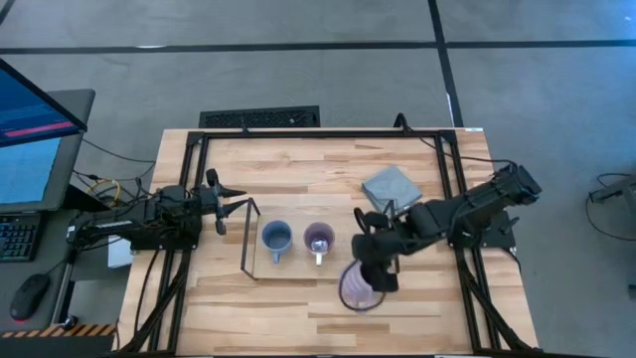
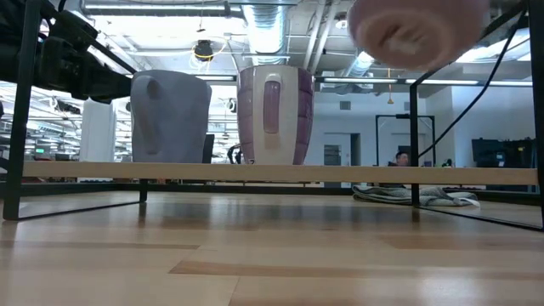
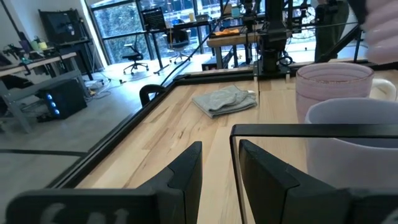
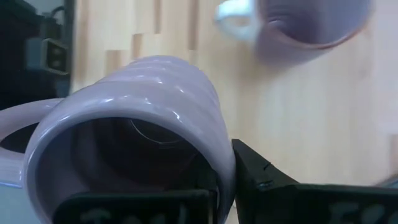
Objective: Stack small to large cups/mugs on shelf
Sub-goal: Put the purple mug on the shelf
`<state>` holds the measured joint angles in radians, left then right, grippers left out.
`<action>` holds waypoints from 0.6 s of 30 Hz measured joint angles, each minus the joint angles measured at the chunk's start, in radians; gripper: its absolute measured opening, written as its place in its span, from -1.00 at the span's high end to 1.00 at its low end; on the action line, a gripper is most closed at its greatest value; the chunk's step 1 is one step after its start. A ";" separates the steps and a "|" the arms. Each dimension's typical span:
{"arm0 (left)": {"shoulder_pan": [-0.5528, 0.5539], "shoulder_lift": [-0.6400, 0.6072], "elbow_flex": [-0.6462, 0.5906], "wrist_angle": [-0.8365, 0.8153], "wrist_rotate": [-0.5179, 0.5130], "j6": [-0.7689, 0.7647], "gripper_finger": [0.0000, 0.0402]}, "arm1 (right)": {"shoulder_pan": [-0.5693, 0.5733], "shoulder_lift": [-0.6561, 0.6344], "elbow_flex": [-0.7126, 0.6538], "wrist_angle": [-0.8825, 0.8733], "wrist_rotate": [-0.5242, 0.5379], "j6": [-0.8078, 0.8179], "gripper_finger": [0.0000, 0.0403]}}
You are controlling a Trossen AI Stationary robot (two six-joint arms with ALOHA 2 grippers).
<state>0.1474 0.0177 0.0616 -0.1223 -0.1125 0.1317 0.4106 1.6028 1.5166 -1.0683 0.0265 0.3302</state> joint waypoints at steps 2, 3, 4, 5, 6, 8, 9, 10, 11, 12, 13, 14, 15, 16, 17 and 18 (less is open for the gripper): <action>0.000 0.000 0.000 0.000 0.000 0.002 0.51 | -0.033 0.000 0.000 -0.003 0.002 -0.044 0.82; 0.000 0.000 0.000 0.000 0.000 0.002 0.51 | -0.050 0.000 0.000 -0.001 0.002 -0.065 0.82; 0.000 0.000 0.000 0.000 0.000 0.002 0.51 | -0.066 0.000 0.000 0.000 0.002 -0.087 0.82; 0.000 0.000 0.000 0.000 0.000 0.002 0.51 | -0.082 0.000 0.000 -0.001 0.002 -0.109 0.82; 0.000 0.000 0.000 0.000 0.000 0.002 0.51 | -0.096 0.000 0.000 -0.004 0.002 -0.129 0.82; 0.000 0.000 0.000 0.000 0.000 0.002 0.51 | -0.125 0.000 0.000 -0.016 0.002 -0.162 0.82; 0.000 0.000 0.000 0.000 0.000 0.002 0.51 | -0.139 0.000 0.000 -0.029 0.002 -0.174 0.82; 0.000 0.000 0.000 0.000 0.000 0.002 0.51 | -0.153 0.000 0.000 -0.046 0.001 -0.182 0.82; 0.000 0.000 0.000 0.000 0.000 0.002 0.51 | -0.167 0.000 0.000 -0.064 0.001 -0.183 0.82; 0.000 0.000 0.000 0.000 0.000 0.002 0.51 | -0.180 0.002 0.000 -0.079 0.002 -0.183 0.82; 0.000 0.000 0.000 0.000 0.000 0.002 0.51 | -0.193 0.005 0.000 -0.090 0.002 -0.184 0.82; 0.000 0.000 0.000 0.000 0.000 0.002 0.51 | -0.205 0.008 0.000 -0.100 0.002 -0.189 0.82; 0.000 0.000 0.000 0.000 0.000 0.002 0.51 | -0.216 0.010 0.000 -0.113 0.004 -0.201 0.82; 0.000 0.000 0.000 0.000 0.000 0.002 0.51 | -0.226 0.013 0.000 -0.123 0.006 -0.217 0.82; 0.000 0.000 0.000 0.000 0.000 0.002 0.51 | -0.236 0.020 0.000 -0.124 0.006 -0.231 0.82; 0.000 0.000 0.000 0.000 0.000 0.002 0.51 | -0.248 0.028 0.000 -0.120 0.004 -0.242 0.82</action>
<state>0.1472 0.0181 0.0616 -0.1226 -0.1123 0.1341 0.1629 1.6305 1.5169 -1.1880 0.0306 0.0887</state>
